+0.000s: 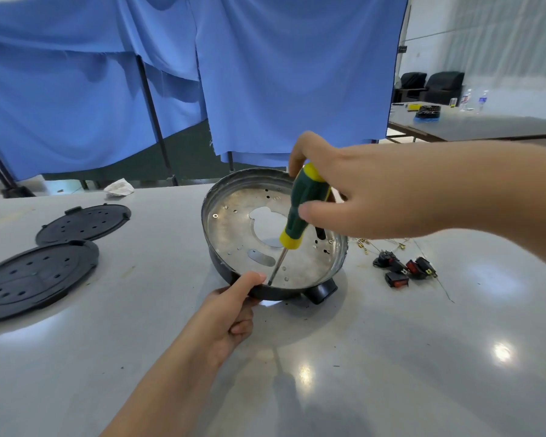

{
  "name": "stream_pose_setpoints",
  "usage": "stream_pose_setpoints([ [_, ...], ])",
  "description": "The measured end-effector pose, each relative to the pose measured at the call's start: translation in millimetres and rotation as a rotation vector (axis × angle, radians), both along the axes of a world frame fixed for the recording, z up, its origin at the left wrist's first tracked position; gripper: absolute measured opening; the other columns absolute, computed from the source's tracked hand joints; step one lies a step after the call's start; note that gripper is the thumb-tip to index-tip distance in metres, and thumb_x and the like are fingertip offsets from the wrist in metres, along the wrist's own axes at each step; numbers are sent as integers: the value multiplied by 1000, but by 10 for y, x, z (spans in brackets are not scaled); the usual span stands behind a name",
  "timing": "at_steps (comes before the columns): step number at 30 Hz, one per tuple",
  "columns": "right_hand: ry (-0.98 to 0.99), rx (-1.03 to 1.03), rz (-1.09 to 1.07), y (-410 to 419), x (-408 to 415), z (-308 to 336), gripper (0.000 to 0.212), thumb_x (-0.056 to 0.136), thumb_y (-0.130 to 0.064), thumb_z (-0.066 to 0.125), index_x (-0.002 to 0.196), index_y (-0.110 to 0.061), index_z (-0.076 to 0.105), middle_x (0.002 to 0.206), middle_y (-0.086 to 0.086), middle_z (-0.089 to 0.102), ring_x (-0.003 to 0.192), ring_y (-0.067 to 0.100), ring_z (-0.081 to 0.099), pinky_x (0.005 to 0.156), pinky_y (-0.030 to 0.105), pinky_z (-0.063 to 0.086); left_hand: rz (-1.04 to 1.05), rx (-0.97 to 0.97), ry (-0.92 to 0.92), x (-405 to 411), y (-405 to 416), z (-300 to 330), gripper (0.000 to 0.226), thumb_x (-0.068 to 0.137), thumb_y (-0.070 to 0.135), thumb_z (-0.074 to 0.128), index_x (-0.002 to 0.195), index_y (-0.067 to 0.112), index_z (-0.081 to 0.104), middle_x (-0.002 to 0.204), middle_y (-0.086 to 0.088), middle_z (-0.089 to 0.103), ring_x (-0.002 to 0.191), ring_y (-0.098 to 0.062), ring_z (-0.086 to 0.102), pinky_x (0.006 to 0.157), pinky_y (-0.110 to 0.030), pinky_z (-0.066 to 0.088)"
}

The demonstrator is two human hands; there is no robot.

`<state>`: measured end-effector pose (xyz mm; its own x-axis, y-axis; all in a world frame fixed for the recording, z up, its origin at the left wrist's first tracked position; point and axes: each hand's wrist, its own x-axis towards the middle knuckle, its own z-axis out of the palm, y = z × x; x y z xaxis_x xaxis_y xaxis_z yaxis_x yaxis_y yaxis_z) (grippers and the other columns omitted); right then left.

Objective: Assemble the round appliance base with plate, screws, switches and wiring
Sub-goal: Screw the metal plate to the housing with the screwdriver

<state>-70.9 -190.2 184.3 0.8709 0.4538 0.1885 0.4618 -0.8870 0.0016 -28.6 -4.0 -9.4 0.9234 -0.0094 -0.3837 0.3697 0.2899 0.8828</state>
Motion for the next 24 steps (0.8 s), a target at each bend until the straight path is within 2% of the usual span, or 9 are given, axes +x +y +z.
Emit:
stream_pose_setpoints([
  [2, -10, 11, 28, 22, -40, 11, 30, 90, -57, 39, 95, -27, 38, 59, -6, 46, 43, 6, 41, 36, 17, 34, -5, 0, 1, 5, 2, 2, 23, 81, 21, 72, 79, 9, 52, 91, -15, 47, 37, -8, 16, 37, -19, 14],
  [6, -302, -205, -17, 47, -39, -8, 62, 76, -76, 17, 64, -18, 37, 52, -2, 41, 43, 12, 36, 43, 26, 21, -9, 3, -6, 7, 0, 1, 21, 82, 21, 71, 82, 9, 54, 91, -16, 47, 37, -8, 16, 36, -18, 14],
  [8, -292, -205, -26, 35, -39, -22, 63, 74, -78, 16, 69, -20, 37, 53, -2, 43, 43, 12, 38, 43, 27, 21, -13, -3, 0, 3, 5, 3, 21, 82, 21, 71, 79, 9, 55, 91, -16, 49, 36, -7, 17, 36, -18, 15],
  [12, -35, 19, 84, 5, -48, -49, 38, 81, -63, 27, 102, -32, 35, 59, -5, 49, 48, 10, 45, 45, 27, 31, -17, -14, 12, 1, 15, -1, 23, 80, 21, 73, 75, 10, 54, 91, -15, 51, 37, -8, 17, 35, -18, 17],
  [15, -97, 8, 115, 13, -18, -12, 37, 81, -62, 30, 92, -29, 42, 57, -6, 48, 47, 7, 44, 44, 23, 29, -16, -10, 0, -1, 4, 2, 22, 80, 20, 73, 77, 11, 53, 94, -12, 46, 36, -8, 16, 35, -18, 16],
  [18, -318, -181, 29, 26, 45, 0, 58, 79, -69, 19, 71, -17, 44, 53, -3, 42, 45, 12, 38, 43, 27, 22, -13, -12, -10, -6, -1, 8, 20, 81, 19, 71, 79, 12, 53, 94, -13, 45, 36, -7, 16, 34, -19, 15],
  [20, -379, -246, -9, 14, 77, -9, 65, 78, -72, 13, 65, -15, 42, 52, -1, 41, 43, 14, 36, 43, 27, 20, -16, -16, -8, -4, -3, 6, 20, 81, 19, 71, 79, 12, 52, 94, -14, 46, 35, -7, 16, 34, -19, 14],
  [22, -310, -201, -10, -19, 89, -23, 62, 77, -73, 14, 77, -17, 42, 54, -1, 45, 44, 14, 41, 43, 27, 24, -17, -20, -8, -5, 0, 4, 21, 81, 19, 71, 78, 12, 52, 95, -13, 44, 35, -7, 16, 34, -18, 14],
  [24, -138, -69, 3, -46, 76, -28, 48, 80, -67, 23, 98, -25, 37, 57, -4, 49, 48, 12, 46, 44, 28, 30, -15, -17, -3, -5, -3, 4, 22, 81, 20, 71, 77, 12, 52, 96, -12, 44, 35, -8, 16, 35, -18, 14],
])
